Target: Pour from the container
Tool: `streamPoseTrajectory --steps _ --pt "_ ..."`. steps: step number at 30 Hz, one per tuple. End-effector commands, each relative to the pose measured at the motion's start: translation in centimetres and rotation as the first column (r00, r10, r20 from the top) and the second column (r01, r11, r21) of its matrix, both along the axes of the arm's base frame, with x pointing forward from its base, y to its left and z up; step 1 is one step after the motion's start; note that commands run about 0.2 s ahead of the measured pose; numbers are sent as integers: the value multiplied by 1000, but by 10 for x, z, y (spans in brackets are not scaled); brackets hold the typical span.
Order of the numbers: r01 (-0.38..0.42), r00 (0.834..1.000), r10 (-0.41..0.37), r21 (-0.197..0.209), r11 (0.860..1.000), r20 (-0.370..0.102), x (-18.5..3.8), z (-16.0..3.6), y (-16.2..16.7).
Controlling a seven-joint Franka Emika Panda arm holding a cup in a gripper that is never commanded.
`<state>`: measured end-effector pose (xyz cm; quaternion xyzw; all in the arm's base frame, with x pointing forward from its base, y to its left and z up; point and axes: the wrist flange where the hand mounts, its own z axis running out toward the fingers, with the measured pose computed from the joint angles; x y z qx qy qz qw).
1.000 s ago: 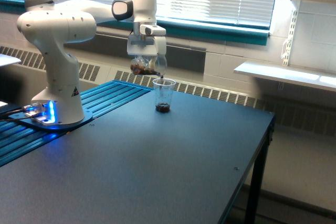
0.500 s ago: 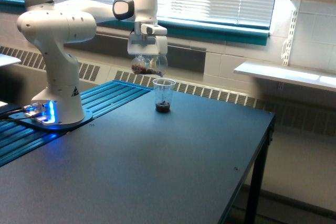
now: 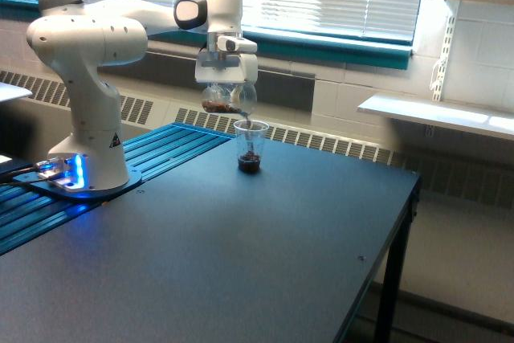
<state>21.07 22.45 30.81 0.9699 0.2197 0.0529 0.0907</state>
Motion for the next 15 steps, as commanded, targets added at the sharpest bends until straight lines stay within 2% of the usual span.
streamPoseTrajectory --steps 1,15 --pt "-13 999 14 -14 1000 29 1 6 -1" --pt "-42 999 42 -33 999 17 -1 5 6"
